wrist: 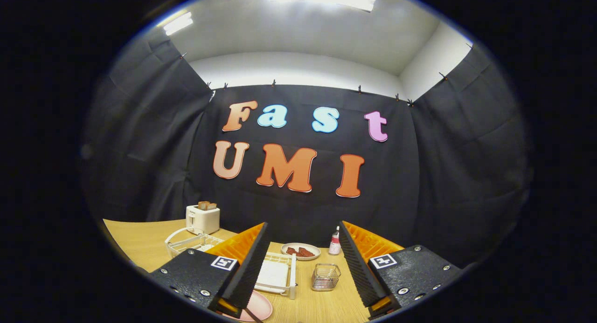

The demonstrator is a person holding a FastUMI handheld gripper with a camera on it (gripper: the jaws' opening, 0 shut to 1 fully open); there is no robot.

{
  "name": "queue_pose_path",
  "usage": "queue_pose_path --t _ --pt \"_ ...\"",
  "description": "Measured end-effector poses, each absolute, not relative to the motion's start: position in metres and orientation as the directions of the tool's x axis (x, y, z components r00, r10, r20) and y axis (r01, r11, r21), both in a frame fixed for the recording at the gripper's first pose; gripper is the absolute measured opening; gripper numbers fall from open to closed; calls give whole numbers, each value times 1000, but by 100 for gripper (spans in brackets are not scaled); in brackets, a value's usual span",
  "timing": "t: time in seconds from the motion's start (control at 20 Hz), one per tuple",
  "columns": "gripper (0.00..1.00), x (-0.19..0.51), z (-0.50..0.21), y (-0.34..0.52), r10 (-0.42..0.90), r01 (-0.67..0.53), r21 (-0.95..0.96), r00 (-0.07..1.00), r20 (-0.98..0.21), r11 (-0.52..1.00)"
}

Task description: Take the plate from the dish rack, then take the spoon from the basket and place it into the plate.

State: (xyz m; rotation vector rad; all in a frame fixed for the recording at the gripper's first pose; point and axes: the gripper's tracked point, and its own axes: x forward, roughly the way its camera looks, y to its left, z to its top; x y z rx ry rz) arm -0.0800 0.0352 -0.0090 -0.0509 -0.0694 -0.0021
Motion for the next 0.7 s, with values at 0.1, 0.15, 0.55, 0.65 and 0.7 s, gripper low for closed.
queue_pose_path --t 0.1,0.15,0.55,0.65,0.7 --pt "88 -81 -8 43 11 -7 -62 998 64 998" --pt "89 -82 -7 47 23 -19 -58 998 66 998" --pt "93 -87 3 46 32 -31 -14 995 95 999" --pt "92 -88 1 46 32 -32 -8 995 91 999" --pt "92 -88 1 46 32 -32 -5 995 90 999"
